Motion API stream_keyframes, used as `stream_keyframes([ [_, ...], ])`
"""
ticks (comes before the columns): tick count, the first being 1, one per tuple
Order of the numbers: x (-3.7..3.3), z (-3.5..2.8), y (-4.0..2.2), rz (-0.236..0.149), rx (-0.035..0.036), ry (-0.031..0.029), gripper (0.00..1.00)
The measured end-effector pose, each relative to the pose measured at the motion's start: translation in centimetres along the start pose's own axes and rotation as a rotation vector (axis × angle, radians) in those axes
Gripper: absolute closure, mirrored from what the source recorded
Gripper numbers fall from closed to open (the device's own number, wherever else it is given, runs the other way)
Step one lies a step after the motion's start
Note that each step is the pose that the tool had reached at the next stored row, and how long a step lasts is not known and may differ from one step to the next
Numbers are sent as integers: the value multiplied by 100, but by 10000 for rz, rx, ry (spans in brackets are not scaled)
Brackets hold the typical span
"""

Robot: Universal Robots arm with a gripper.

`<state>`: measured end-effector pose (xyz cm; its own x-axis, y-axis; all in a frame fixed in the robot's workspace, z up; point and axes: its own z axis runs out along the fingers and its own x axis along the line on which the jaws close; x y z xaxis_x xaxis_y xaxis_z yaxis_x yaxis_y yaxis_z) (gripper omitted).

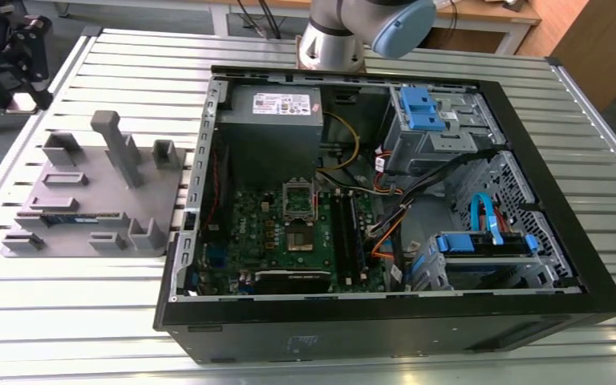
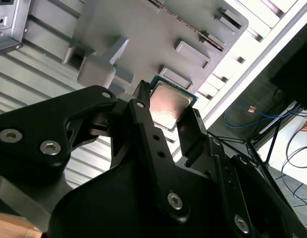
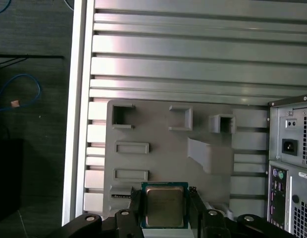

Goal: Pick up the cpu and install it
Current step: 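Pick up the cpu and move it towards the insertion slot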

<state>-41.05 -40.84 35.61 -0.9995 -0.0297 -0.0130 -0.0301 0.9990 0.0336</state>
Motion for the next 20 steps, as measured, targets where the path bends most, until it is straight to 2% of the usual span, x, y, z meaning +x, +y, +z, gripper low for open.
stream_keyframes([
  [14,-273,3,-8,0,0,0,53],
  [20,-312,4,-9,1,0,0,53],
])
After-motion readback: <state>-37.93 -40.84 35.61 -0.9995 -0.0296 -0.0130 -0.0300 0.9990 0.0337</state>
